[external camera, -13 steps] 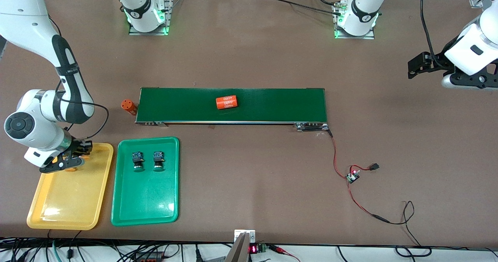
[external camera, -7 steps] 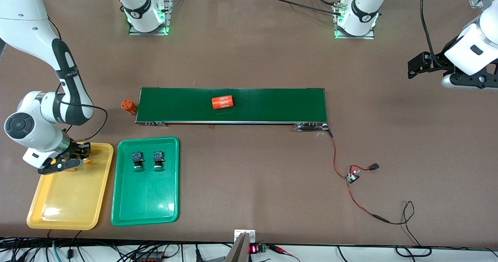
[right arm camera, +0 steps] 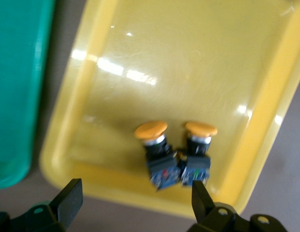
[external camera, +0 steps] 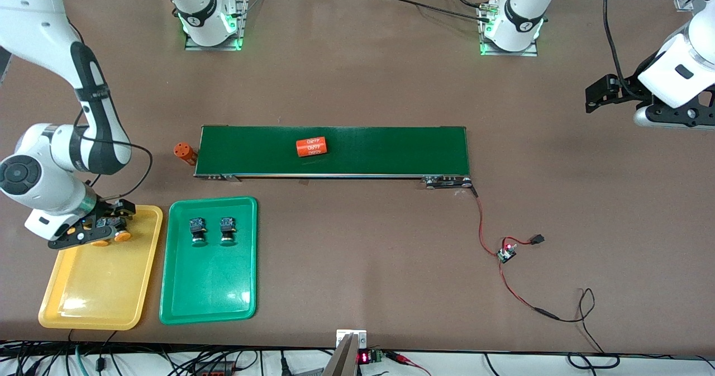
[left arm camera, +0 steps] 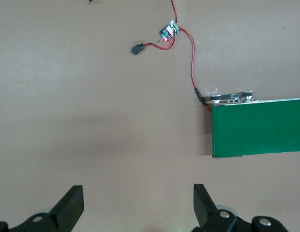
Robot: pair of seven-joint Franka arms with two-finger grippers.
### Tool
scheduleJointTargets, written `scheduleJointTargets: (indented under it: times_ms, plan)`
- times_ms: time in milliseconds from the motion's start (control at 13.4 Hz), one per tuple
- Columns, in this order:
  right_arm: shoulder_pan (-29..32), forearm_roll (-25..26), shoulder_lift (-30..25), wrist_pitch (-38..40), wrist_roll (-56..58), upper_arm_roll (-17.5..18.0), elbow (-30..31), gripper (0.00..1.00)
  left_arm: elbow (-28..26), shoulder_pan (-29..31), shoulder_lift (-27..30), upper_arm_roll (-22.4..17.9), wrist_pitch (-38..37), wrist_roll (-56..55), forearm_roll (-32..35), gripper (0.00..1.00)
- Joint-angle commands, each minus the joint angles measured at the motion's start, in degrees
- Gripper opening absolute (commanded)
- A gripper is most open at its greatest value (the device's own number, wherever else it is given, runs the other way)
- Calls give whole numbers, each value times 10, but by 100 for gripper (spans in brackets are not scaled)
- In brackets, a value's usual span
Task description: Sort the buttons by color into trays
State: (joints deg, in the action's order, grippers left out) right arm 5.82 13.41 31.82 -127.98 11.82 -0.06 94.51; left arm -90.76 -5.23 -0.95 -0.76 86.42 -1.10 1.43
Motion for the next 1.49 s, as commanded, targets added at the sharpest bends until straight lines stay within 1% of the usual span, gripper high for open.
scheduleJointTargets:
  times_ms: [0,297,372,520,595,669,744,1041,1190,1264,1338,1413]
  plan:
    - [-46,-52,-127,122,-120,0,42,100,20,0,-7,0,-19,6,-1,100]
    - [-69,-57,-274,288,-126,1,39,100,20,0,-7,0,-20,6,-1,100]
    - [-69,-57,-302,327,-123,1,38,100,20,0,-7,0,-20,6,-1,100]
    - [-68,-64,-347,375,-119,2,38,100,21,0,-7,0,-20,6,-1,100]
    - [-67,-88,-363,388,-119,2,38,100,21,0,-7,0,-22,6,-1,100]
    - [-66,-109,-369,399,-119,2,40,100,22,-1,-8,-1,-21,6,-1,100]
    - [-64,-116,-368,401,-119,2,40,100,22,0,-8,-1,-21,7,-1,100]
    - [-64,-113,-353,405,-116,1,21,100,22,0,-7,0,-22,7,-1,100]
    - [-63,-110,-337,416,-116,1,-11,100,23,-1,-8,0,-21,6,-1,100]
    - [-63,-111,-316,434,-116,1,-37,100,23,-1,-7,0,-22,7,-1,100]
    - [-64,-108,-290,453,-116,1,-77,100,23,-1,-8,0,-22,6,-1,100]
    - [-64,-109,-276,461,-116,1,-98,100,23,-1,-8,0,-22,6,-1,100]
